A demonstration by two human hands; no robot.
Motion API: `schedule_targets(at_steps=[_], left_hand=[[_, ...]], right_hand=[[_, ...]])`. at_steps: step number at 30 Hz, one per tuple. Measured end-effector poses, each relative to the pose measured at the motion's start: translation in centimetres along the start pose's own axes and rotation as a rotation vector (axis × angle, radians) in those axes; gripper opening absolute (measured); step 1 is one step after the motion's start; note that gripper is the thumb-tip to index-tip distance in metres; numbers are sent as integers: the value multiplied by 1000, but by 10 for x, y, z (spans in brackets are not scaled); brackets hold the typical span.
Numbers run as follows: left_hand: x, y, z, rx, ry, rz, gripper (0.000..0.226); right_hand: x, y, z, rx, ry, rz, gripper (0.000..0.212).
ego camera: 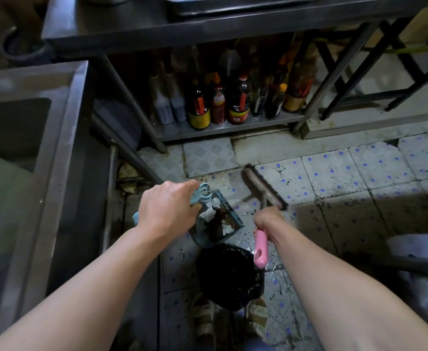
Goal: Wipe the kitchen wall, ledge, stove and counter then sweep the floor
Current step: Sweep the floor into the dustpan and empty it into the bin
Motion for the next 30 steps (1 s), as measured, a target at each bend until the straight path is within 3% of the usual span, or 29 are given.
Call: schedule_targets(at_steps=[7, 11, 13, 14, 17, 18, 20, 24, 30], left_hand=[[5, 4, -1, 13, -9, -10, 28], [10, 8, 5, 13, -7, -6, 24], [12, 10, 9, 20, -5, 1, 27], [13, 11, 11, 21, -5, 6, 28], [16, 12, 16, 16, -1, 11, 28], [16, 12, 17, 17, 3, 14, 27], [16, 12, 19, 24, 4, 22, 25], [15, 9, 25, 25, 6, 36, 18], [-1, -1, 29, 19, 63, 28, 20]], right_hand=[[-20, 59, 22, 80, 3, -31, 32], [-22, 89, 38, 158, 37, -132, 8], [-23, 107, 40, 218, 20, -137, 14], [-24, 114, 42, 247, -2, -114, 5], [-39, 133, 30, 234, 4, -116, 49], [-43, 136, 25, 221, 12, -116, 55], [-42, 130, 34, 213, 18, -102, 49], [-30, 101, 64, 154, -30, -95, 16], [-32, 63, 88, 108, -34, -150, 23]])
Point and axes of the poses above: each hand's wrist, its own z-axis away from the middle knuckle, its own y-axis out of the palm, x = y × z, the point moved 5 cm from there along -z, towards the middle knuckle, and after that the axes turned 3 degrees about -y, right-handed, at the moved point
